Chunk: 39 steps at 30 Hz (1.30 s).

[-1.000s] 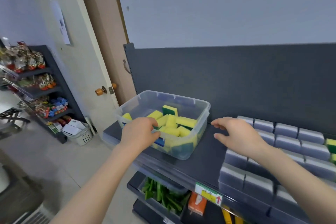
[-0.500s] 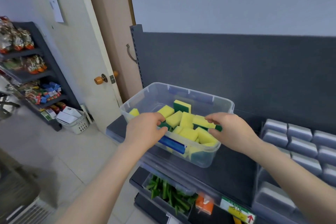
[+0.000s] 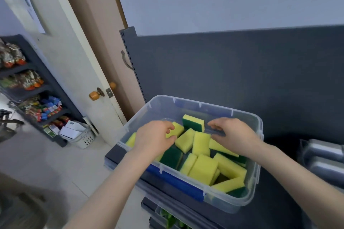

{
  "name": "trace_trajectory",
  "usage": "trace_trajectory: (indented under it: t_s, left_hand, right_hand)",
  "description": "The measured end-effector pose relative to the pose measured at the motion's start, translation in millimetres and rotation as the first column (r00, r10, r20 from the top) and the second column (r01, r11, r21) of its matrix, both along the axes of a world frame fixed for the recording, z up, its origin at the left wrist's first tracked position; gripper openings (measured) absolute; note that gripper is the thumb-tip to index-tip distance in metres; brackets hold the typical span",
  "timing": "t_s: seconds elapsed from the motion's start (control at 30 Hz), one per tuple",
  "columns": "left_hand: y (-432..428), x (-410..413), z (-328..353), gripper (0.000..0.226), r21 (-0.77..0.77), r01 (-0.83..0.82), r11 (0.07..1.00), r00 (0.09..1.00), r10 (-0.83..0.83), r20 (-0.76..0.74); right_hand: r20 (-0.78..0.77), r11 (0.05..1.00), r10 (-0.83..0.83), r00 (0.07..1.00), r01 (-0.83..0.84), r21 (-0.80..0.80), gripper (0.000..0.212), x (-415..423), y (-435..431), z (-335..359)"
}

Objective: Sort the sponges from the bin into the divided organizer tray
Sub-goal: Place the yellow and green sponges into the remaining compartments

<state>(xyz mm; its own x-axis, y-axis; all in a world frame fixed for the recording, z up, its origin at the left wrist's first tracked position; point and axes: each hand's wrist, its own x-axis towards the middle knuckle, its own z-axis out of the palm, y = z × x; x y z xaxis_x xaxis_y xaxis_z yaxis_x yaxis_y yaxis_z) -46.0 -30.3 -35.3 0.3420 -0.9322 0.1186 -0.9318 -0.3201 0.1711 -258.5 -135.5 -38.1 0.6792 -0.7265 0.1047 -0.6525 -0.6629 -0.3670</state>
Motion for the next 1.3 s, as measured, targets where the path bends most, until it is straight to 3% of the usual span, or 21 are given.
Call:
trace_trajectory:
  t_s: [0.13, 0.47, 0.93, 1.17, 1.3]
  left_hand:
    - [-28.8, 13.5, -7.8, 0.034, 0.032, 0.02, 0.999, 1.0, -0.02, 0.005]
    - [-89.3, 15.1, -27.6, 0.032, 0.062, 0.208, 0.976, 0.978, -0.205, -0.043]
    - [-152.3, 15.0, -50.5, 0.035, 0.135, 0.599, 0.789, 0.796, -0.605, 0.006]
    - [-164.0, 22.2, -67.8, 0.029, 0.167, 0.66, 0.733, 0.73, -0.677, 0.087]
    - [-163.7, 22.6, -75.5, 0.03, 0.193, 0.663, 0.724, 0.73, -0.682, 0.051]
  right_hand:
    - [-0.016, 1.0, -0.02, 1.0, 0.02, -0.004, 0.027, 5.7, -23.3, -6.5]
    - [-0.079, 0.995, -0.077, 0.994, 0.082, 0.064, 0.027, 9.4, -37.8, -30.9]
    - [-0.115, 0.946, -0.311, 0.943, 0.319, 0.055, 0.043, 29.9, -31.1, -32.1]
    - [-0.244, 0.917, -0.372, 0.896, 0.396, 0.053, 0.043, 42.5, -19.0, -37.9]
    - [-0.441, 0.904, -0.361, 0.821, 0.425, 0.052, 0.041, 49.2, -13.5, -40.7]
